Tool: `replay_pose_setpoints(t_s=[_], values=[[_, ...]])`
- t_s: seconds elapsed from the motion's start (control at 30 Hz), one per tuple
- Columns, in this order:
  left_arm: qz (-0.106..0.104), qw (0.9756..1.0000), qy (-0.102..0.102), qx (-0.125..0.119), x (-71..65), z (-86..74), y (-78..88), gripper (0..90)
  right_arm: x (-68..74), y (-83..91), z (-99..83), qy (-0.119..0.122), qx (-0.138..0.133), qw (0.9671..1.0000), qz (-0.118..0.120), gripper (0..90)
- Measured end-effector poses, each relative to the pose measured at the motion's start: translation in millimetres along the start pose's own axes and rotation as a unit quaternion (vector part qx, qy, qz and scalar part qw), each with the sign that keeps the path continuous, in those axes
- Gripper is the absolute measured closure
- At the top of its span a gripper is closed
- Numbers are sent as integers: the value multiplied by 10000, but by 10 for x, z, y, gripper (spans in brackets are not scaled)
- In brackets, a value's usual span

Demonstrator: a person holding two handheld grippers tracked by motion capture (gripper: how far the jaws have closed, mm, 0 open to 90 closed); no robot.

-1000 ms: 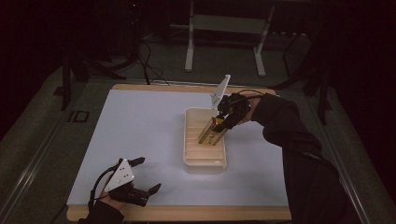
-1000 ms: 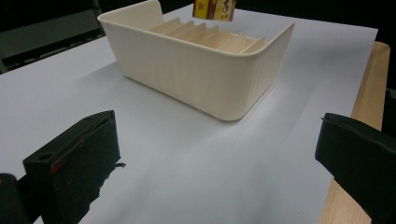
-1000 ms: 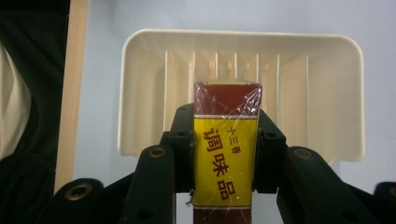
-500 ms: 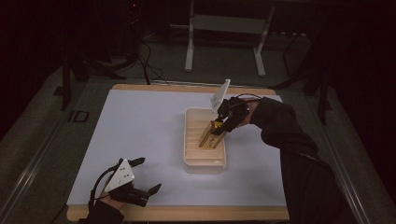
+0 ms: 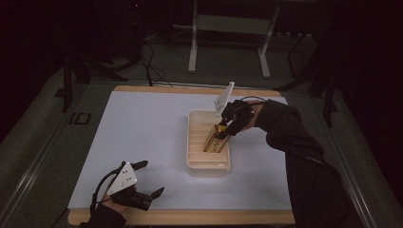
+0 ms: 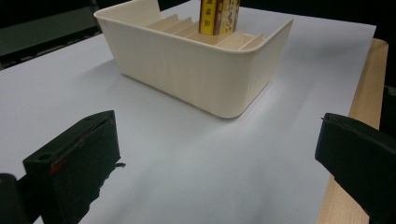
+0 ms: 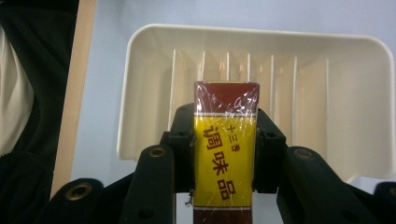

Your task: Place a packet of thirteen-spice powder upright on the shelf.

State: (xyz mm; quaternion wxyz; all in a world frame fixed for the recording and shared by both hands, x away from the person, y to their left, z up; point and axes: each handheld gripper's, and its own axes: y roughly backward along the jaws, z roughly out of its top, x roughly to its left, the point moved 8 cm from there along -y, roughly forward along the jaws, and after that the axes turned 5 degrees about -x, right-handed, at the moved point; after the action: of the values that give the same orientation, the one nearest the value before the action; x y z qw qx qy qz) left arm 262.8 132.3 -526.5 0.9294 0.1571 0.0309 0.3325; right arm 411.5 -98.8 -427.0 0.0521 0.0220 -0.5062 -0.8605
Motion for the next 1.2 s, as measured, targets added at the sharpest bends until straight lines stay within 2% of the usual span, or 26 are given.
replay_pose_setpoints(t_s=[0.13,0.33,0.6,0.8,1.2], values=[[-8,10000,11,13,-2,-4,-4,0,9,-26,-12,27,70,10000,23,676],[-11,10000,8,17,-1,-5,-3,0,-12,-137,-82,-38,373,9993,11,676],[-27,10000,3,33,-5,-9,-4,0,-16,-286,-81,-45,494,9988,46,676],[-25,10000,-1,30,-5,-8,-1,0,-21,-392,-78,-19,560,9984,38,675],[-30,10000,-8,34,-8,-8,0,0,-24,-554,-117,-83,441,9990,80,674]])
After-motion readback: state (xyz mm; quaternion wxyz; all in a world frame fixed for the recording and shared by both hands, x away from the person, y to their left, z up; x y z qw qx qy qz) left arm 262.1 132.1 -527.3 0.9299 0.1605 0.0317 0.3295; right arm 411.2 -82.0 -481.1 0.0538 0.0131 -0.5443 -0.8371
